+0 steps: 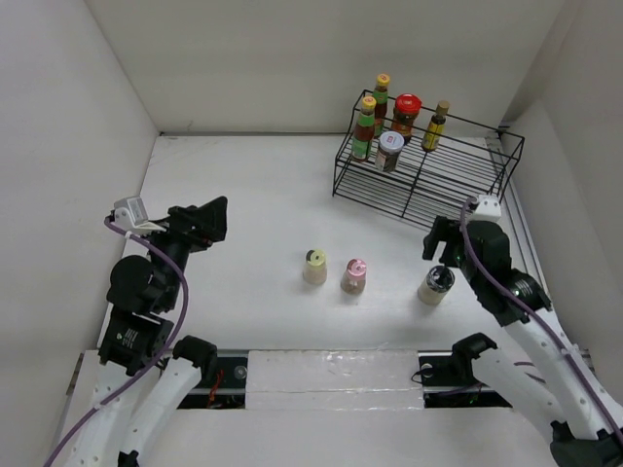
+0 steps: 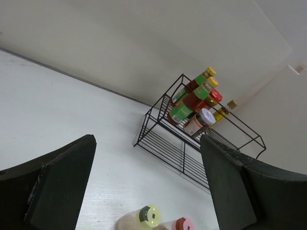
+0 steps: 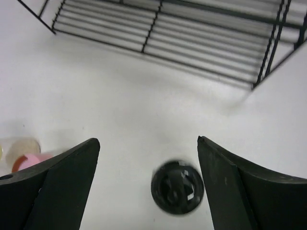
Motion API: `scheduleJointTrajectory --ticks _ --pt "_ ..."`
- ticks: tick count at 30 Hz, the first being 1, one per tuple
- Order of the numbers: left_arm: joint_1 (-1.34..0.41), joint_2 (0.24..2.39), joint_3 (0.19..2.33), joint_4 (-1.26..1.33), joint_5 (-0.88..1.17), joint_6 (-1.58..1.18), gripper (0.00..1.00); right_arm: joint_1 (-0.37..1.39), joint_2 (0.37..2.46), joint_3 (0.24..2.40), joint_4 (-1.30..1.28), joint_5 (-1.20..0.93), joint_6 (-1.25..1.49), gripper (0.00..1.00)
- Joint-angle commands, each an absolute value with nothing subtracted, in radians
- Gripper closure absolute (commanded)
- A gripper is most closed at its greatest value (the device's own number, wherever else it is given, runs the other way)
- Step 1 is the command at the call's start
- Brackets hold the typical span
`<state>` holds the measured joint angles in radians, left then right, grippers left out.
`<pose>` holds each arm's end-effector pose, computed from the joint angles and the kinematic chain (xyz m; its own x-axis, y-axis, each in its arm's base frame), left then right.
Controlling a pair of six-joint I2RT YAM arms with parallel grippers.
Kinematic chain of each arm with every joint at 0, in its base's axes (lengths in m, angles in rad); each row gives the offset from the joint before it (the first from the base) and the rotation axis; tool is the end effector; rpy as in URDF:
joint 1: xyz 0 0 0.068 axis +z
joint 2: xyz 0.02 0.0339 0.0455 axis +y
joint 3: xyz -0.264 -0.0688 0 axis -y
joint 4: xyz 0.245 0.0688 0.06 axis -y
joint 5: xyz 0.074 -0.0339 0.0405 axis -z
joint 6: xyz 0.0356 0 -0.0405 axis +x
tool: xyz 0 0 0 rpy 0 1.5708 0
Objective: Organize the condiment bottles
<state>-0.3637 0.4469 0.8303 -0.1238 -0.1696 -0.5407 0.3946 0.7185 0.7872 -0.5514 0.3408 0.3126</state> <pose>0.0882 -0.0272 0.4029 0.1037 -0.5823 -0.8063 0.2934 0.7925 -0.5346 0.1494 0.0493 0.3140 -0.4351 0.1328 -0.8905 0.0471 0.9911 0.1248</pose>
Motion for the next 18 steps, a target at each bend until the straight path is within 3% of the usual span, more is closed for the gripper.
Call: scheduleJointTrajectory --ticks 1,6,8,18 --pt "-0.359 0.4 0.847 -0.075 -0.138 -0.554 0.14 0.41 0.614 0.756 -0.786 0.344 0.489 0.12" --pt "-0.368 0.367 0.856 -0.075 -0.138 -0.554 0.14 0.42 0.624 0.792 -0.955 0.33 0.543 0.07" --pt "-0.379 0.339 0.865 -0.075 -0.138 -0.554 0.14 0.437 0.638 0.792 -0.974 0.313 0.543 0.0" --pt "-0.397 0.298 0.865 -0.084 -0.166 -0.554 0.13 0.374 0.834 0.749 -0.858 0.295 0.518 0.0"
